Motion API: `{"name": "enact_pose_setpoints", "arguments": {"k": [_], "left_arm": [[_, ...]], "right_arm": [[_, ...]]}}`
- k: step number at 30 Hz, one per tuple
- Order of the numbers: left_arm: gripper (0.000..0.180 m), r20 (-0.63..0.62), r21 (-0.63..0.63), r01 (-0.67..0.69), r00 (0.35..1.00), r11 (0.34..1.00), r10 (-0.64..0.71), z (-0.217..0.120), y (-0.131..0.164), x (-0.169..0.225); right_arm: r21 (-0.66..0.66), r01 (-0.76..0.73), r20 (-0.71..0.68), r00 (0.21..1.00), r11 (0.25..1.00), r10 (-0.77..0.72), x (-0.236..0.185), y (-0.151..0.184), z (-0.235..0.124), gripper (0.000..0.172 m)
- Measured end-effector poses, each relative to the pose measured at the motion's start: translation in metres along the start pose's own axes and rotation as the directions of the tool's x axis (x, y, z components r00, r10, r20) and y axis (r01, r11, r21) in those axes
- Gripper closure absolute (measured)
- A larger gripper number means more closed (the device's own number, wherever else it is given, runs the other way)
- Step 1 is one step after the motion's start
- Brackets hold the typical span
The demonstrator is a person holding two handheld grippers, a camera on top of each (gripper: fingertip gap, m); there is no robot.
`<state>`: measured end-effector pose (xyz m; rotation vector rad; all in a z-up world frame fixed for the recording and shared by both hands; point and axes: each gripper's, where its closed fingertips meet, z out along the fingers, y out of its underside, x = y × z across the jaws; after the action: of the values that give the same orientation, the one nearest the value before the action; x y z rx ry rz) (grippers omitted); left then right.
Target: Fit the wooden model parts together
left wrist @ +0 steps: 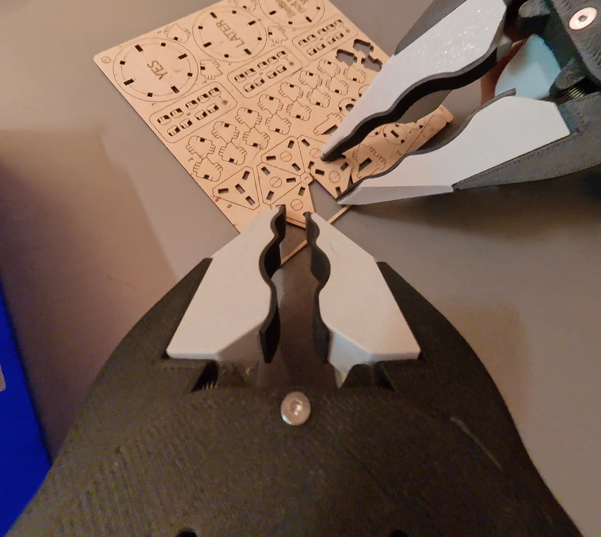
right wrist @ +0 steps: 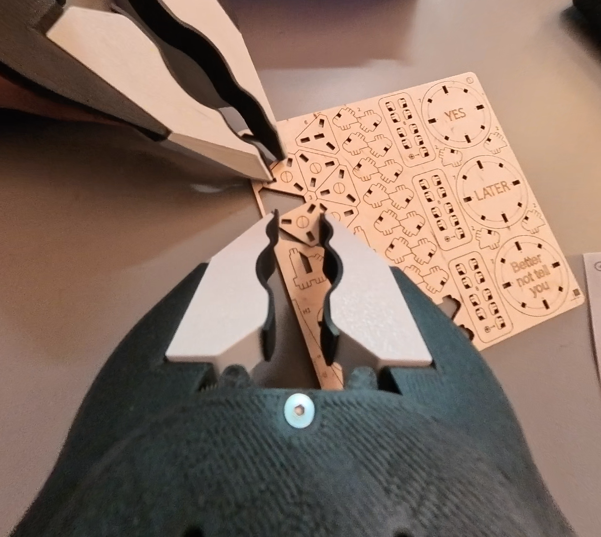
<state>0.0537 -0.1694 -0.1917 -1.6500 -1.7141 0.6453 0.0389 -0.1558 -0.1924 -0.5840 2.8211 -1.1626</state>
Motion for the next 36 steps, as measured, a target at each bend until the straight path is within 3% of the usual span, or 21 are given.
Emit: {"name": "enact_pose_setpoints", "arguments": {"k": [7,12,18,26,31,36], "left_arm": [[0.173,0.024,-0.014,-0.031,0.999,0.999,0.031,0.001,0.002,0.000],[0.173,0.018,-0.014,-0.024,1.000,1.000,0.025,0.001,0.002,0.000],[0.174,0.015,-0.014,-0.023,1.000,1.000,0.024,0.002,0.002,0.000],[0.174,0.015,-0.014,-0.026,1.000,1.000,0.026,0.002,0.002,0.001],[0.174,0.014,-0.014,-0.025,1.000,1.000,0.025,0.002,0.002,0.001],[0.175,0.014,-0.014,-0.027,1.000,1.000,0.027,0.002,0.002,0.001]], "right_arm": [[-0.007,0.036,0.011,0.999,0.999,-0.036,0.004,0.004,-0.010,0.162],[-0.002,0.006,-0.043,0.999,1.000,-0.006,0.019,0.005,-0.018,0.162],[-0.007,-0.001,0.006,1.000,1.000,0.001,0.010,0.003,-0.016,0.158],[-0.042,0.014,-0.092,0.996,0.999,-0.018,0.025,0.009,-0.015,0.162],[0.021,-0.015,-0.037,0.999,1.000,0.016,0.018,-0.001,-0.018,0.159],[0.000,0.011,-0.016,1.000,1.000,-0.011,0.004,-0.003,-0.005,0.148]]}}
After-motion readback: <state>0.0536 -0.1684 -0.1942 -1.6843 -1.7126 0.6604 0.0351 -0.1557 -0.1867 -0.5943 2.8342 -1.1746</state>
